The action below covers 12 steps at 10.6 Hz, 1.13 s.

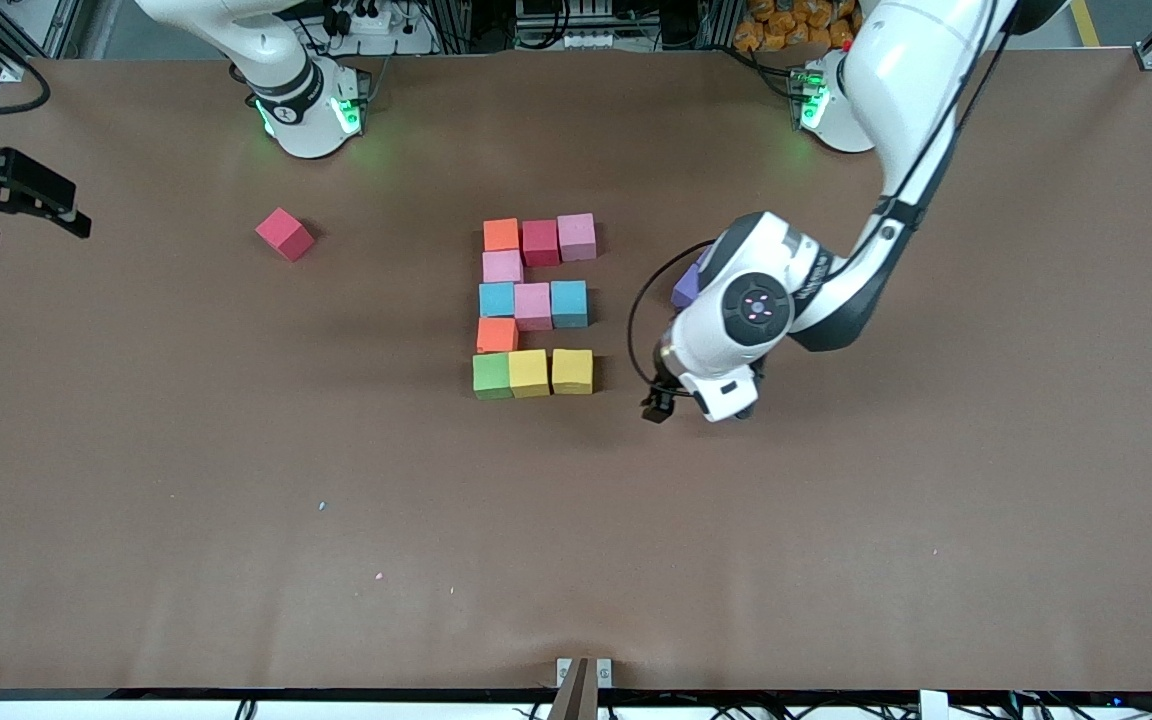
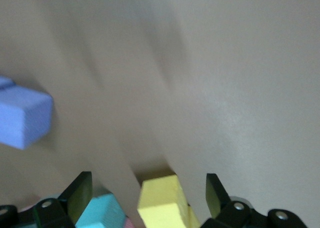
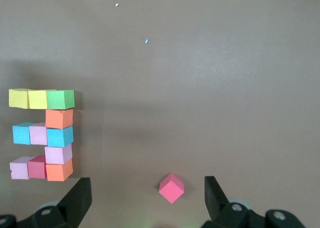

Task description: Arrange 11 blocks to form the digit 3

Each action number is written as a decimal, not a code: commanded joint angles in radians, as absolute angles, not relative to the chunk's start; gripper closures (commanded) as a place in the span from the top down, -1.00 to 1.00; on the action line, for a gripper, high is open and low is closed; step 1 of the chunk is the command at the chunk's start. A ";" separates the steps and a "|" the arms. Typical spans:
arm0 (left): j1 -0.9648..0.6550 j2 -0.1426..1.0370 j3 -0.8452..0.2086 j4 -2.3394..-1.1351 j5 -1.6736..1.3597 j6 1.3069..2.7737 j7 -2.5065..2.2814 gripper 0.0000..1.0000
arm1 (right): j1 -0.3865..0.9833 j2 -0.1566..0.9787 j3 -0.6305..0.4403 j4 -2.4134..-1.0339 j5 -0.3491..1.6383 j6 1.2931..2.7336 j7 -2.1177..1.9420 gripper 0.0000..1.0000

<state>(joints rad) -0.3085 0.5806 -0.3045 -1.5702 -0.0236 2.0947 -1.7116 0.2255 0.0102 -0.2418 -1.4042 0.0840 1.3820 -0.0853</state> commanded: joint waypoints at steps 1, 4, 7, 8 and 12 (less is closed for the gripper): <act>-0.293 0.514 -0.307 -1.618 0.104 2.011 -1.588 1.00 | 0.198 -0.009 -0.233 -1.405 0.106 1.365 -0.107 1.00; -0.272 0.485 -0.307 -1.617 0.178 1.927 -1.375 1.00 | 0.198 -0.012 -0.236 -1.407 0.095 1.361 -0.120 1.00; -0.210 0.421 -0.307 -1.612 0.202 1.844 -1.073 1.00 | 0.196 -0.011 -0.244 -1.407 0.089 1.361 -0.120 1.00; -0.186 0.398 -0.307 -1.609 0.202 1.824 -0.981 1.00 | 0.198 -0.005 -0.242 -1.410 0.089 1.361 -0.120 1.00; -0.103 0.322 -0.307 -1.589 0.202 1.776 -0.653 1.00 | 0.196 -0.002 -0.242 -1.417 0.091 1.342 -0.117 1.00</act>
